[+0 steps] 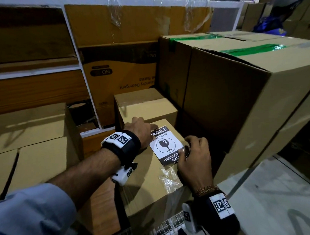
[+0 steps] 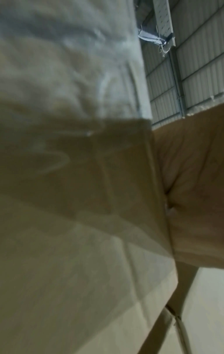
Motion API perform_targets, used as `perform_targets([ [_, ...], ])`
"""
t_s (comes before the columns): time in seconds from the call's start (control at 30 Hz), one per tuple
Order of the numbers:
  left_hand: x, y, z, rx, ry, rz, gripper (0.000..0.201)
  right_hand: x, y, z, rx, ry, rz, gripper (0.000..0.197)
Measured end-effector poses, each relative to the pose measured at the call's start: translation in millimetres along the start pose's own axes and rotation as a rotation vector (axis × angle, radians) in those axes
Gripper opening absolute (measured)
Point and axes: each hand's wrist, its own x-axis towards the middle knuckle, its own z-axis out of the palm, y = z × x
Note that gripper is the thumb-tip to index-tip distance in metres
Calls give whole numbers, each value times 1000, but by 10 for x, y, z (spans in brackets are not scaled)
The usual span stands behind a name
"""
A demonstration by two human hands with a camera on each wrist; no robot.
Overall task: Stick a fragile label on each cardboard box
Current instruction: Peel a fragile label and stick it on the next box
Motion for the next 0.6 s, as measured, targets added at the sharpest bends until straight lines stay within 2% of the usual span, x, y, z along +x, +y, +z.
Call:
perform_targets([
  [0.1,-50,26,-8,96,113,116,55,-39,6,2,-91,55,-59,33],
  [0.17,-61,40,7,124,120,203,55,-51,19,-7,-153,68,-68,27],
  [0.3,-96,89,94,136,-41,284,75,-45,33,-14,-189,37,-41,24],
  [0.47,-197,172,170,142,-175,228,113,1,29,-21,-52,-2,-32,21],
  [0.6,-221,185,151,131,-268,219,125,64,48,-80,-87,-113,-53,31],
])
